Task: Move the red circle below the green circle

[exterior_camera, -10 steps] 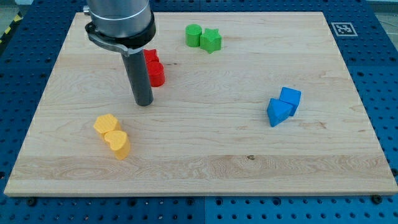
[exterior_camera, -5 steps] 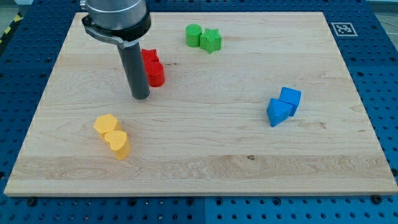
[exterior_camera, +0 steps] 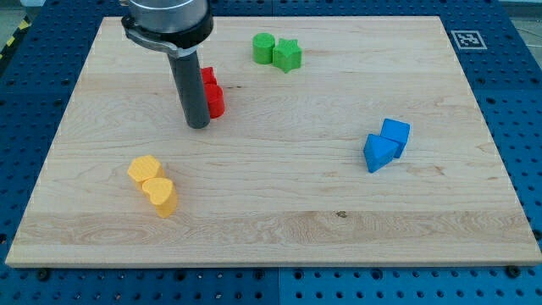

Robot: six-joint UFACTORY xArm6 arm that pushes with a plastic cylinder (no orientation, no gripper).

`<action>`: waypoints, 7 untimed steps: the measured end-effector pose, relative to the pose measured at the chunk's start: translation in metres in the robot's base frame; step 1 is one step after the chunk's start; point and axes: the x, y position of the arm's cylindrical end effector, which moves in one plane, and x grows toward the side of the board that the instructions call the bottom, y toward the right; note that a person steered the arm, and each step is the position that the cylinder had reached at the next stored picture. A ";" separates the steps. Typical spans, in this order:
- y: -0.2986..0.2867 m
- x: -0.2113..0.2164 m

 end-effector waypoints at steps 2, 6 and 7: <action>0.005 -0.007; 0.029 -0.035; 0.029 -0.037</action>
